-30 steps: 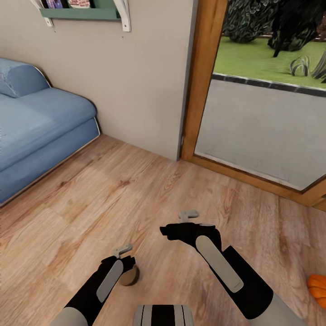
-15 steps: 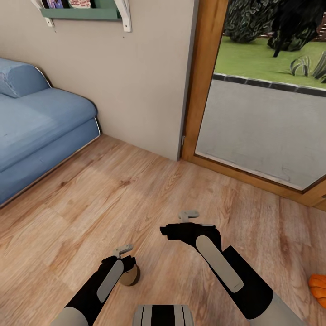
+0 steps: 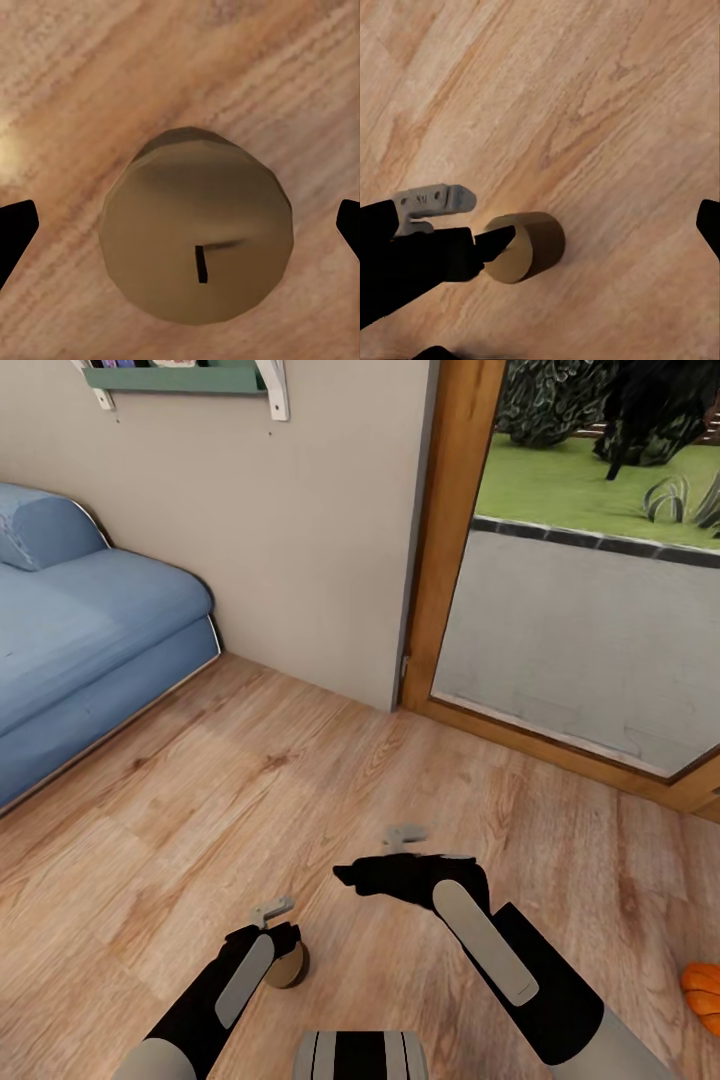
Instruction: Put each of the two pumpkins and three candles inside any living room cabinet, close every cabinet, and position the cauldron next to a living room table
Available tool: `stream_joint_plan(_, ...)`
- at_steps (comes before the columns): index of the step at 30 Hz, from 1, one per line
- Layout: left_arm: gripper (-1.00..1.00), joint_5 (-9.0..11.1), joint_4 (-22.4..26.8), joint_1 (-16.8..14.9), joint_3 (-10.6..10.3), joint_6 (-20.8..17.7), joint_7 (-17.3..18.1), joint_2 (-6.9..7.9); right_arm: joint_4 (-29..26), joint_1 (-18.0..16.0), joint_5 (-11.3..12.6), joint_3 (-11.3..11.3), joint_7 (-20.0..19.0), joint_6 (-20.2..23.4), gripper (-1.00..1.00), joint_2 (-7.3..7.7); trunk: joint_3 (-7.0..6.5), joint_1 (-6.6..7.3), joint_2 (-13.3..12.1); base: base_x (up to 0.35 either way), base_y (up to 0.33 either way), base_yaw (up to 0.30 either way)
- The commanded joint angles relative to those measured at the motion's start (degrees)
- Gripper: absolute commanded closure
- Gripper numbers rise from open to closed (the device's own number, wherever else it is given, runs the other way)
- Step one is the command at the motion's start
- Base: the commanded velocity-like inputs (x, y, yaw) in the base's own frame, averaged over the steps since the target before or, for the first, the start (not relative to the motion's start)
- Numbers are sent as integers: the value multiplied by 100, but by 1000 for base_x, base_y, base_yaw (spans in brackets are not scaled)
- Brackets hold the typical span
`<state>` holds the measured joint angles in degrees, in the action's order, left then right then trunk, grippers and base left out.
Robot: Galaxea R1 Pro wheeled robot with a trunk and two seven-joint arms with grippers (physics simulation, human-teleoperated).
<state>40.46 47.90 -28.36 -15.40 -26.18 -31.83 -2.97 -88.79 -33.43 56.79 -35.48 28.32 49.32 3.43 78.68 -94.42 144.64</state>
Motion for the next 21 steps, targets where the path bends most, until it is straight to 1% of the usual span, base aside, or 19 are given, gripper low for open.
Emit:
stream_joint_plan(1, -100, 51, 9, -2, -15, -2, -51, 2, -7, -6, 46, -8, -101, 12, -100, 5, 4, 1, 2, 0, 0, 0)
stream_joint_plan(2, -100, 50, 9, -2, -15, 2, -51, 0, -7, -6, 45, -3, -405, 23, -100, 6, 4, 1, 2, 0, 0, 0)
stream_joint_plan(3, -100, 50, 9, -2, -15, 3, -51, 0, -7, -6, 44, 0, -559, 27, -100, 7, 4, 1, 2, 0, 0, 0)
stream_joint_plan(4, -100, 50, 9, -2, -15, 5, -48, 2, -7, -6, 44, 7, -875, 32, -100, 8, 4, 1, 2, 0, 0, 0)
stream_joint_plan(5, -100, 52, 9, -2, -15, 6, -47, 3, -7, -6, 43, 11, -1031, 34, -100, 10, 4, 1, 2, 0, 0, 0)
stream_joint_plan(7, -100, 60, 9, -2, -16, 10, -44, 5, -7, -6, 43, 18, -1598, 39, -100, 43, 4, 1, 2, 0, 0, 0)
stream_joint_plan(9, -100, 65, 9, -2, -16, 9, -41, 6, -7, -6, 43, 21, -1934, 43, -100, 108, 4, 1, 2, 0, 0, 0)
stream_joint_plan(10, -100, 67, 9, -2, -16, 9, -39, 4, -7, -6, 42, 22, -2080, 43, -100, 149, 26, -2, 3, 0, 0, 0)
stream_joint_plan(14, -100, 77, 9, -2, -16, 9, -27, -1, -7, -6, 42, 29, -2303, 45, -100, 222, 115, -12, 8, 0, 0, 0)
stream_joint_plan(21, -100, 90, 7, -2, -16, 15, -25, -6, -7, -6, 44, 28, -2352, 51, -100, 236, 270, -30, 18, 0, 0, 0)
